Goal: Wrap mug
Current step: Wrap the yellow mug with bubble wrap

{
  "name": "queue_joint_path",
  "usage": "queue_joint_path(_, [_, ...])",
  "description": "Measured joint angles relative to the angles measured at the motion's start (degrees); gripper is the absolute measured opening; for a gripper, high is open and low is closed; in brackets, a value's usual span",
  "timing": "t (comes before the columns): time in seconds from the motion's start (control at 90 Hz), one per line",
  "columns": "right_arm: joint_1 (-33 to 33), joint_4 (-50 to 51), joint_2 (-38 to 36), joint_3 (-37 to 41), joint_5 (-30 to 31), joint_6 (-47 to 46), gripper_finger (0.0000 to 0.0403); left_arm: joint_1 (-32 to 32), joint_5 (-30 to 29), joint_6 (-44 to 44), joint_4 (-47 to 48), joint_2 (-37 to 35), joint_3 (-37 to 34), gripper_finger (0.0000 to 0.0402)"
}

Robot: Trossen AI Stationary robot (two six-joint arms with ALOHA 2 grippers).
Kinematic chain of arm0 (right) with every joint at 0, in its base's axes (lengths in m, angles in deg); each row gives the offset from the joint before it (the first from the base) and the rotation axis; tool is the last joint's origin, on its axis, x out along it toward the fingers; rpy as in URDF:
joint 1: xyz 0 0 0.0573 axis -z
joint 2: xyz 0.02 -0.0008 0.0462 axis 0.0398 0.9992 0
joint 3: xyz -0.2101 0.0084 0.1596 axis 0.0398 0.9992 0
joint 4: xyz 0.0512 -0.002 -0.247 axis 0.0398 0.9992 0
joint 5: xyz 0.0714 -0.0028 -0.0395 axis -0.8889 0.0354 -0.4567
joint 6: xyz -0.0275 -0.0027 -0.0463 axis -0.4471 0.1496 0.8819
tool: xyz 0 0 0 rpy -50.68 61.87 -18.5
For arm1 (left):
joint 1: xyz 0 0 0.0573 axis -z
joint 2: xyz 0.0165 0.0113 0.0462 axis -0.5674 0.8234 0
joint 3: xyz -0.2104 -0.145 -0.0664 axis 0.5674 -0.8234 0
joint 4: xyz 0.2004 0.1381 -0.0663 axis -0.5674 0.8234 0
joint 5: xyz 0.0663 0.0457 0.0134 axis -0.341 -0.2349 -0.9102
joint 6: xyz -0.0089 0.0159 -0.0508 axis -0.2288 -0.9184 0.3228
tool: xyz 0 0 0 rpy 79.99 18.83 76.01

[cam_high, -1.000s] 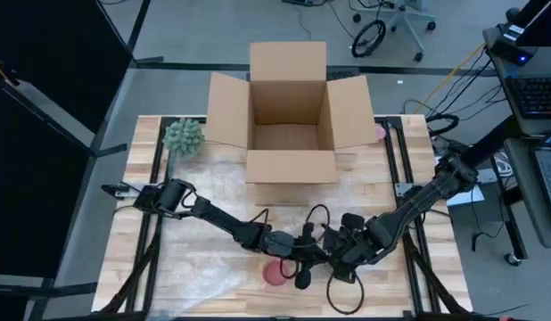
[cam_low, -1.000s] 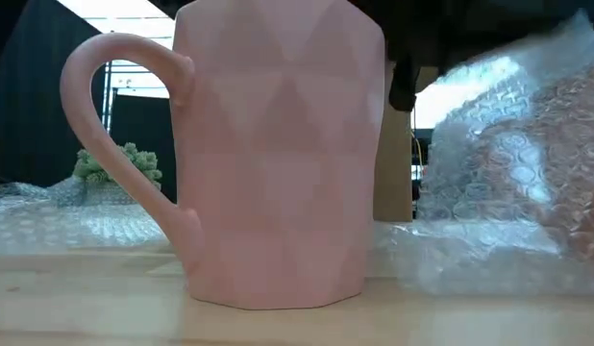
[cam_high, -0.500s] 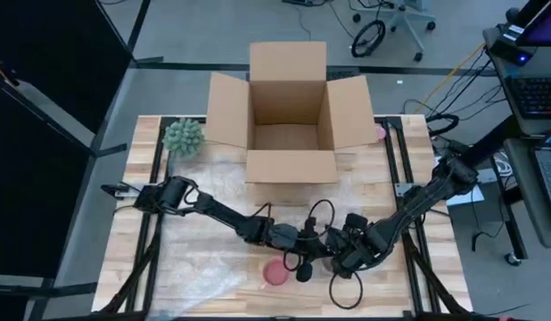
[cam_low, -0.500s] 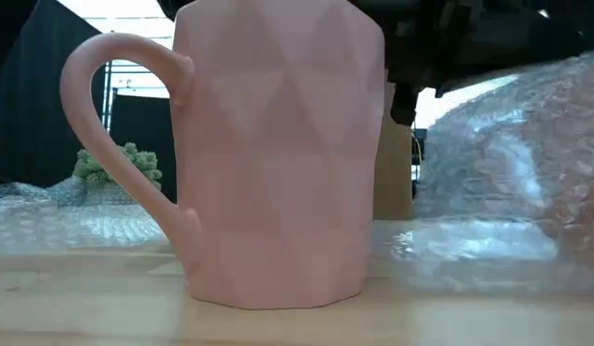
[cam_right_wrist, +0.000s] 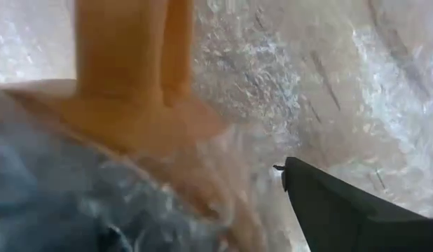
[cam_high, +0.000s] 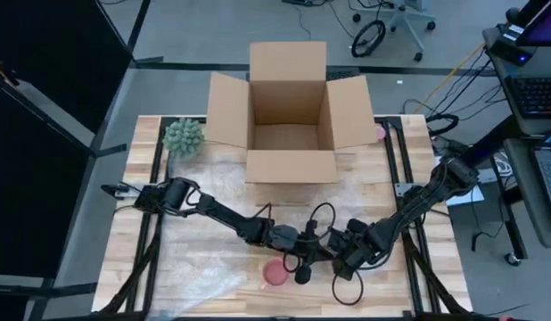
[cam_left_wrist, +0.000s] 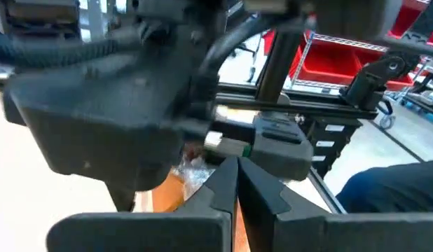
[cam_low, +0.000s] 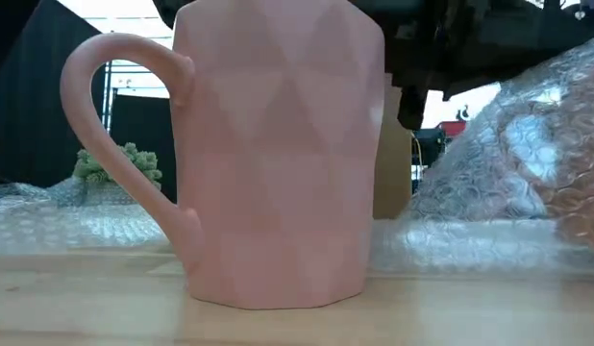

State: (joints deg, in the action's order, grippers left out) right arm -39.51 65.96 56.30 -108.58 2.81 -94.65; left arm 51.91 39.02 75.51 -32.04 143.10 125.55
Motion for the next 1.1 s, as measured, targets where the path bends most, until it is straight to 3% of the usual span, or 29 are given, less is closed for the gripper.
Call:
queue_joint_path(0.156, [0.2,-0.2,0.0,-0.5,0.7,0.8,0.021,0.2,0.1,-0.3,-1.7,-0.7,0.3,0.0])
queue_joint_path(0.311, [0.5,-1.0,-0.2,-0.4,0.2,0.7,0.021,0.3,0.1,0.2,7.0,-0.1,0.7,0.0])
queue_joint_path(0.478, [0.8,0.4,-0.3,-1.8,-0.3,1.1,0.021,-0.1,1.5,1.6,5.6,1.5,0.9,0.0])
queue_joint_path(0.967, [-2.5,27.5,-0.4,-25.4,-1.3,6.4,0.021,-0.7,2.8,1.7,3.5,1.8,0.7,0.0])
queue_joint_path(1.1, [-3.1,29.9,-0.4,-28.1,5.6,5.4,0.021,-0.7,2.8,1.7,3.5,1.8,0.7,0.0])
